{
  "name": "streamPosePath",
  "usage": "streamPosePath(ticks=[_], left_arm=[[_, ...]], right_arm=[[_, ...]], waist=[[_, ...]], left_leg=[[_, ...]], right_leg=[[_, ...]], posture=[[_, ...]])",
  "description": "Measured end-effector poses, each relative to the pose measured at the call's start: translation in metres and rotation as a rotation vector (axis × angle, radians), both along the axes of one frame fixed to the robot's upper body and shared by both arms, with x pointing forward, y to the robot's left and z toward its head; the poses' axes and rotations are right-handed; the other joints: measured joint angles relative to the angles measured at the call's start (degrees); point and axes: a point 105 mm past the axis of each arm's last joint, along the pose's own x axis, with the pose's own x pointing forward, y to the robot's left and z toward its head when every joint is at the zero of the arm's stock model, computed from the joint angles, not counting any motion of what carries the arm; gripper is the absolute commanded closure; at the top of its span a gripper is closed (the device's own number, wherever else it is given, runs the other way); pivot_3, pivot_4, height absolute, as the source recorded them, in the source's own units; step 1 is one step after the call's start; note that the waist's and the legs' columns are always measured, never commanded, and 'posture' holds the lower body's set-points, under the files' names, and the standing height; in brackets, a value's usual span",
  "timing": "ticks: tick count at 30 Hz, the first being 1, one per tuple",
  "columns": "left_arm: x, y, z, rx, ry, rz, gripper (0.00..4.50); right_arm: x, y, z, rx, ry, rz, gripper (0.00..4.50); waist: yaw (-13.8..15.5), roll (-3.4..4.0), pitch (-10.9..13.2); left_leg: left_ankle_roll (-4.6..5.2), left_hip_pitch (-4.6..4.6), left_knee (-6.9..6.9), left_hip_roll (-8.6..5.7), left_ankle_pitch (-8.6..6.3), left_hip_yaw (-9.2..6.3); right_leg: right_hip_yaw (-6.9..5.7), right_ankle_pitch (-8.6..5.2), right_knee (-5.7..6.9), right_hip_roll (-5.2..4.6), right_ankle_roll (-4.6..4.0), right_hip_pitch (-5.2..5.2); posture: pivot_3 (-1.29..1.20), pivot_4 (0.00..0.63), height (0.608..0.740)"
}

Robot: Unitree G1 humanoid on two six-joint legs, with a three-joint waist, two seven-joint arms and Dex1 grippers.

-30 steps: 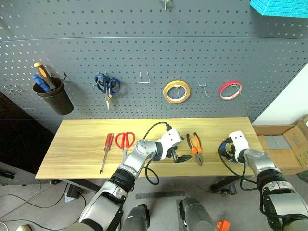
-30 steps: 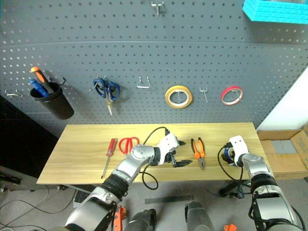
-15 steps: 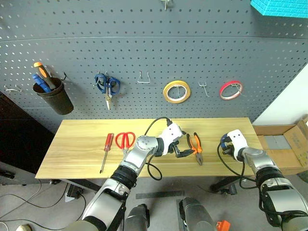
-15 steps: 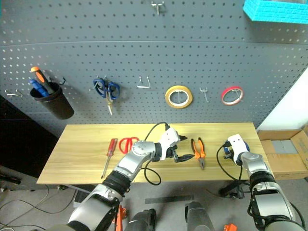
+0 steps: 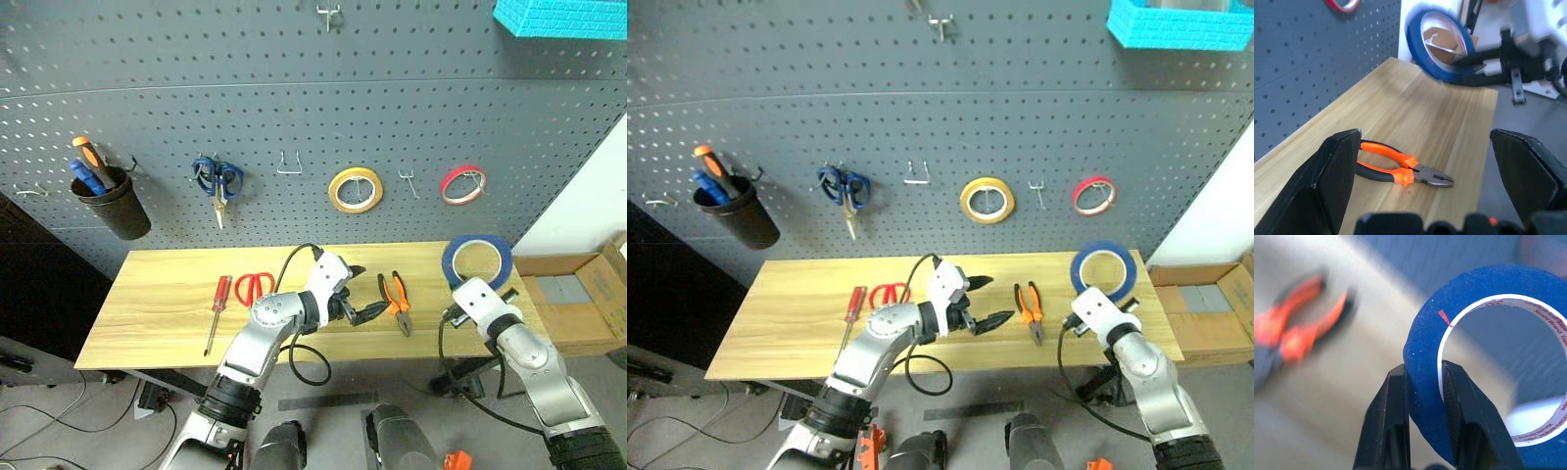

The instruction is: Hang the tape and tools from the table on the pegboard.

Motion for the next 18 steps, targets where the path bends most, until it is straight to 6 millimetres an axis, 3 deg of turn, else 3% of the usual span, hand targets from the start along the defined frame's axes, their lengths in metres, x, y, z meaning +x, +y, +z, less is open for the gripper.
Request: streamPosePath(ticks=[3,10,13,18], left_arm=[[0.007,0.017,0.022,-0.07,-0.014,0.091,0.0],[0.031,0.062,0.058,-0.136,-0.069,0.282,0.0],[0.035,0.071,0.061,-0.125,-0.085,0.311,0.0],[0.038,0.072,0.057,-0.126,-0.08,0.332,0.0]], right_arm=[[0.018,0.027,0.022,0.027,-0.117,0.086,4.12],[0.062,0.06,0.062,0.099,-0.237,0.234,4.12],[0.074,0.066,0.056,0.178,-0.164,0.255,4.12],[0.084,0.071,0.019,0.279,0.081,0.266,4.12]], waist=[[-0.3,-0.04,-0.8],[-0.7,-0.34,-3.2],[-0.3,-0.45,-3.7],[0.8,-0.55,-3.9]], left_leg=[[0.07,0.22,0.02,0.02,0.1,0.05],[0.15,0.22,-0.04,0.02,0.39,-0.02],[0.15,0.21,-0.08,0.01,0.39,-0.07],[0.11,0.21,-0.06,-0.01,0.42,-0.09]], right_leg=[[-0.02,0.16,-0.11,-0.01,-0.08,0.26],[-0.14,0.29,-0.12,-0.02,-0.02,0.33],[-0.15,0.27,-0.16,-0.02,-0.04,0.34],[-0.14,0.29,-0.11,-0.02,-0.05,0.34]], posture=[[-0.19,0.03,0.74],[-0.12,0.0,0.74],[-0.1,0.0,0.74],[-0.07,0.0,0.74]])
